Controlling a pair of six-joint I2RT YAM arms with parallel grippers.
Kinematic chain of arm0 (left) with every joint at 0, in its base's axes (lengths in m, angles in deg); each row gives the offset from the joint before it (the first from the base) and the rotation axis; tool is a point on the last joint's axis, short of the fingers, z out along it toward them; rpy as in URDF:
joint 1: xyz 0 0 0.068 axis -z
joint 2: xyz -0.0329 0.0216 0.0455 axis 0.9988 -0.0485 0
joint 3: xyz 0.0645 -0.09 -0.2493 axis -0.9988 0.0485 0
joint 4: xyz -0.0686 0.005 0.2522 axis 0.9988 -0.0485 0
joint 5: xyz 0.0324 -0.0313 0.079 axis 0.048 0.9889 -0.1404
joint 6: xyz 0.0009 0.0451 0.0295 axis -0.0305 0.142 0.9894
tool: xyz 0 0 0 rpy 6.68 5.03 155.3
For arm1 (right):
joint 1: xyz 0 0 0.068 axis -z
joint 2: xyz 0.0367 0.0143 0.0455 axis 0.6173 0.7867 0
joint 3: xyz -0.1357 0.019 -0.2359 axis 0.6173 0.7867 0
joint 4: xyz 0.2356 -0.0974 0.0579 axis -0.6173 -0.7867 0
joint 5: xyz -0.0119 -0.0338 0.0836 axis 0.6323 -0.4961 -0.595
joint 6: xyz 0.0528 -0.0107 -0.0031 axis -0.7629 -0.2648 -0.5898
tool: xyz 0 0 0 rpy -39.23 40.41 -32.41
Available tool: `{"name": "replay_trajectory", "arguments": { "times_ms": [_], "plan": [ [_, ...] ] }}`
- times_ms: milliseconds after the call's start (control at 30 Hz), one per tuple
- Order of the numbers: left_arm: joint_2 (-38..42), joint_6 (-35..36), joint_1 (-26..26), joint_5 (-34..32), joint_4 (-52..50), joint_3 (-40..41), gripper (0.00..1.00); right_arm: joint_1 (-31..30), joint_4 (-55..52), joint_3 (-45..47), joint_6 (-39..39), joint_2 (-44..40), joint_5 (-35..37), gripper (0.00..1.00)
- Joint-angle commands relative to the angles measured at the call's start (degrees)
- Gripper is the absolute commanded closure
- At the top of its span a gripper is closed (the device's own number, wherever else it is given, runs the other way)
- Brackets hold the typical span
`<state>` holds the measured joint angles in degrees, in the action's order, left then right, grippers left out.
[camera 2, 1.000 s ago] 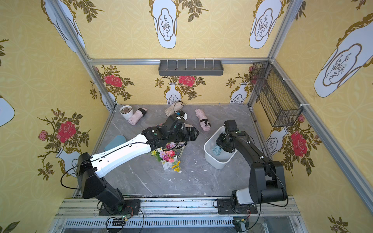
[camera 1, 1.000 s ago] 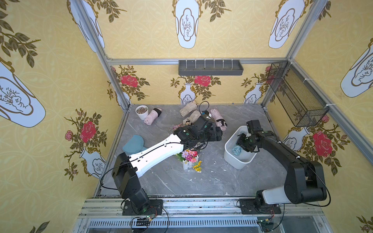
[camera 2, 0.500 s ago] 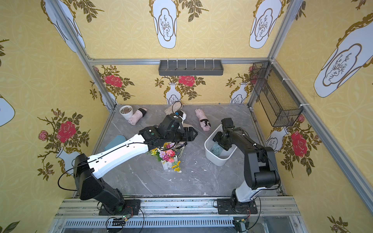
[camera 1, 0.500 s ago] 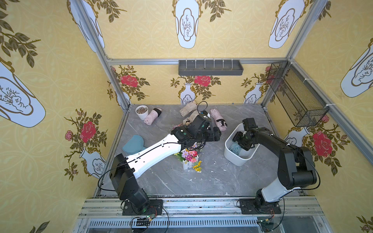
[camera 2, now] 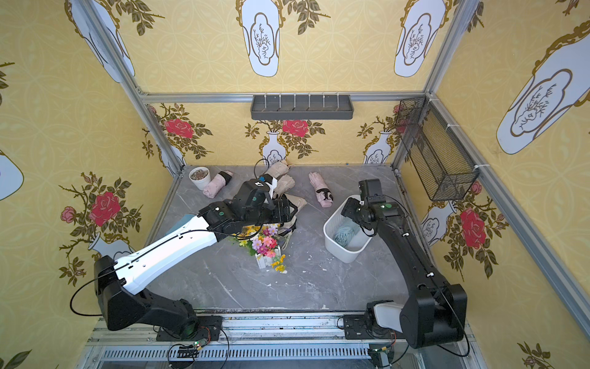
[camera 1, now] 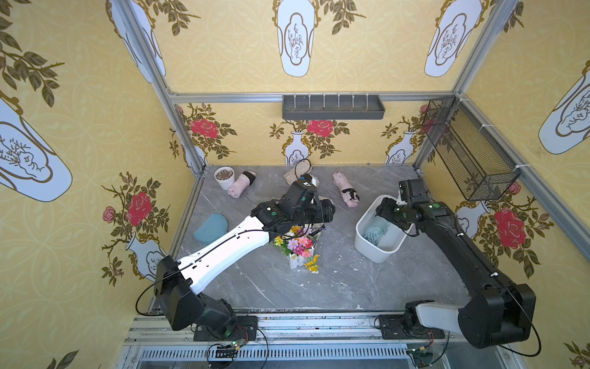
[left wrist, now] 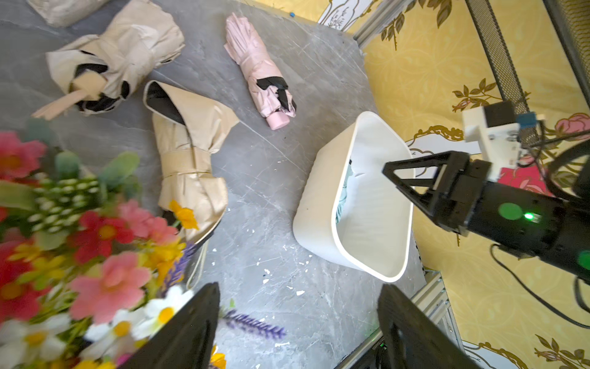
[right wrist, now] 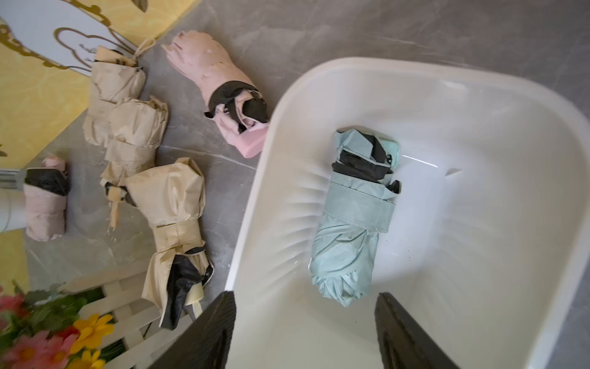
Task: Put the umbrella into the storage box
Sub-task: Place the umbrella in the storage box, then pick up the umbrella from the center of the board.
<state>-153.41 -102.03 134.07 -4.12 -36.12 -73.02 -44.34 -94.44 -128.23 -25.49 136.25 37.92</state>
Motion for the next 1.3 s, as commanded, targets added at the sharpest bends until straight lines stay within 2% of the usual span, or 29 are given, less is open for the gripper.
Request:
{"name": "replay_trajectory", "arguments": {
  "times_ms": [0, 133, 233, 367, 500, 667, 1267],
  "plan": [
    [2.99, 1.32, -2.58, 0.19, -0.83, 3.40, 0.17, -0.26, -2.25, -2.62, 8.63, -0.42, -5.92, 0.27],
    [7.88, 1.22, -7.08, 1.05, -1.17, 8.78, 0.17, -2.68, -2.16, -7.44, 11.76, 1.87, -9.59, 0.26],
    [11.02, 1.42, -10.22, 1.20, -2.17, 12.05, 0.17, -6.62, -2.45, -12.90, 12.20, 5.73, -9.10, 0.25],
    [14.37, 1.47, -14.46, 2.28, -3.39, 15.56, 0.16, -13.72, -3.60, -20.07, 9.06, 13.33, -5.76, 0.23],
    [16.77, 1.41, -17.34, 4.33, -3.64, 18.37, 0.16, -18.23, -3.84, -23.67, 3.10, 20.27, -2.87, 0.18],
    [18.55, 1.34, -18.39, 5.14, -4.29, 20.37, 0.16, -21.52, -1.13, -24.83, -2.93, 27.06, -1.55, 0.09],
    [21.72, 0.67, -20.31, 6.71, -5.56, 23.03, 0.14, -25.66, 5.98, -27.66, -10.68, 43.06, -0.06, 0.08]
  ]
}}
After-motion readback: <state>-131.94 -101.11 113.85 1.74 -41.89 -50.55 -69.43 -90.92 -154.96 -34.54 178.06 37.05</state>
